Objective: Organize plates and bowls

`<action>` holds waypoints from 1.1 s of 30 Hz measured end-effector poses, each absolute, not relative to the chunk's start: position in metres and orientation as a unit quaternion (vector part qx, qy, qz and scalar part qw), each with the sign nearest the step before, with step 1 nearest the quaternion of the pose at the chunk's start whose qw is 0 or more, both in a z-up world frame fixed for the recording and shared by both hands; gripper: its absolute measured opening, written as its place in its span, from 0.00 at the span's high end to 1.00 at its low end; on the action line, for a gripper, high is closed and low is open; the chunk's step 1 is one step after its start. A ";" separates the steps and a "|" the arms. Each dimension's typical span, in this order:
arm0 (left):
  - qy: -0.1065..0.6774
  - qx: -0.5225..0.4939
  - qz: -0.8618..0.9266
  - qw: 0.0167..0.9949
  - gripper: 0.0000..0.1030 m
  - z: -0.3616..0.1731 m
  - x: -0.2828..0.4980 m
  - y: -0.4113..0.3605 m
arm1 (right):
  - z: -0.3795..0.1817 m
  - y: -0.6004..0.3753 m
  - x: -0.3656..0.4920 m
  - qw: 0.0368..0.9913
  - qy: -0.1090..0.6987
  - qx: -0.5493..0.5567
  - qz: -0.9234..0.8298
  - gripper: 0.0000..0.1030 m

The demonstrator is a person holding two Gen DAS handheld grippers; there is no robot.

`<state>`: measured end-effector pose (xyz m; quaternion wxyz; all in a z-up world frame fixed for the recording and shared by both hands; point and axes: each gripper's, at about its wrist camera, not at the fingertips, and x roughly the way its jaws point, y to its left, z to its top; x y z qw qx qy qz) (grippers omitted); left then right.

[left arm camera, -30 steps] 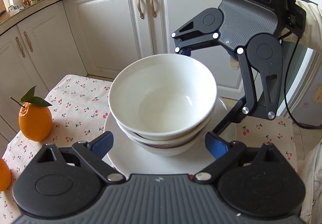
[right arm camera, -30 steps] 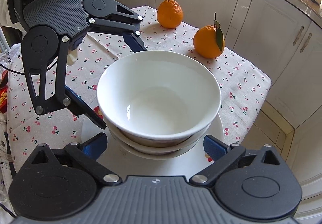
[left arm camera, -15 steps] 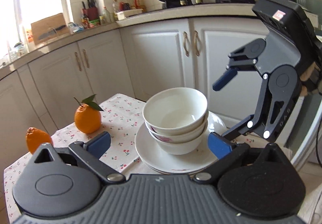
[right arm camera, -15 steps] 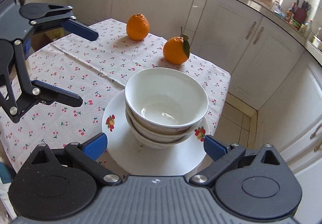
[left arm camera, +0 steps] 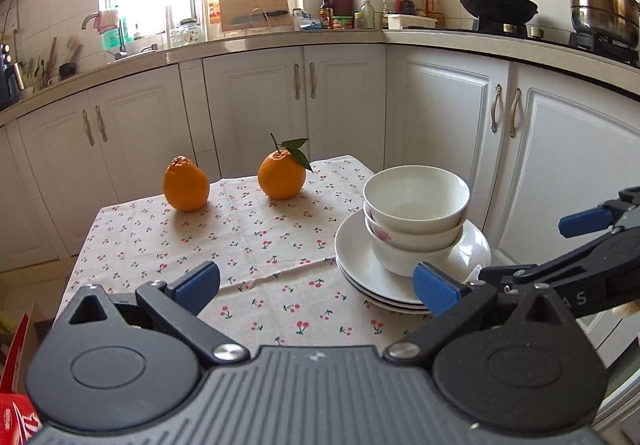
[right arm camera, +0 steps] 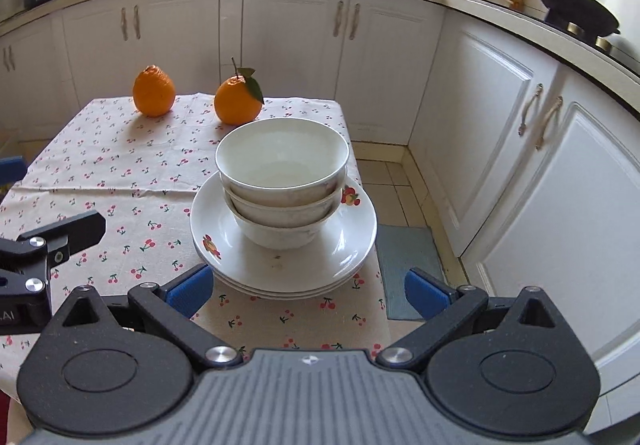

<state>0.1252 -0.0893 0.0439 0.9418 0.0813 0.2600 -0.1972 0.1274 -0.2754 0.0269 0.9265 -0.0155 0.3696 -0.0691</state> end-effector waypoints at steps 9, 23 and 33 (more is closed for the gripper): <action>0.246 0.078 -0.161 0.953 0.01 0.065 0.101 -0.079 | 0.053 -0.257 0.096 0.940 0.326 -0.011 -0.096 0.00; 0.255 0.060 -0.140 0.955 0.01 0.064 0.103 -0.078 | 0.056 -0.253 0.094 0.942 0.317 -0.011 -0.110 0.00; 0.260 0.056 -0.137 0.954 0.01 0.062 0.105 -0.078 | 0.055 -0.253 0.096 0.941 0.319 -0.013 -0.116 0.00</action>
